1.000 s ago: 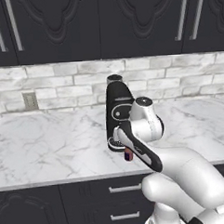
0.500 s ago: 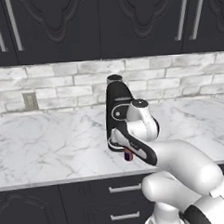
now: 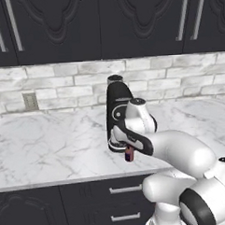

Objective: There is a wine glass and glass cup on the dining counter. Place the wine bottle next to the wine glass and the juice bottle next to the glass cup.

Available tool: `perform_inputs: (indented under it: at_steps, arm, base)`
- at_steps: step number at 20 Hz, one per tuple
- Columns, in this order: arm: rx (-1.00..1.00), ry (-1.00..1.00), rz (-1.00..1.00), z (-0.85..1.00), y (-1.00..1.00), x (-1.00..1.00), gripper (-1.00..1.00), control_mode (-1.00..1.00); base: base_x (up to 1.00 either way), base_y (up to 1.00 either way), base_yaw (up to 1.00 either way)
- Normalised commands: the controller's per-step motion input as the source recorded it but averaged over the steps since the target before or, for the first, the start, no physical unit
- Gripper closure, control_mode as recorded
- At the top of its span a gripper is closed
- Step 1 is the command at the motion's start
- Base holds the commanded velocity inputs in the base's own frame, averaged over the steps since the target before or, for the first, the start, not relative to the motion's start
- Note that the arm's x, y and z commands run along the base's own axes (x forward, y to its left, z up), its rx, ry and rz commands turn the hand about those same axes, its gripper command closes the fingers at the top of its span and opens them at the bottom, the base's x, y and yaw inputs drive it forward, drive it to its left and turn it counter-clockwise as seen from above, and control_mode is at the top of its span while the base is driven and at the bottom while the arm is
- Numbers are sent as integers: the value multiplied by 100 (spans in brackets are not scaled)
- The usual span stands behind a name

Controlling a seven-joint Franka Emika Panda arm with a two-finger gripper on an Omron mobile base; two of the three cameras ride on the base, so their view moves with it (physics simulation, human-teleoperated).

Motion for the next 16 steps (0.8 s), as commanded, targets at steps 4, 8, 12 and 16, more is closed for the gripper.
perform_inputs:
  at_steps: [4,8,12,16]
  arm:
    - [0,11,-4,-6,0,-4,-100,-100]
    - [-6,7,-4,-16,0,0,-100,-100]
    - [-6,2,-1,-14,0,2,-100,-100]
    - [-4,2,0,-12,0,8,-100,-100]
  base:
    - [0,0,0]
    - [0,0,0]
    - [0,0,0]
    - [0,0,0]
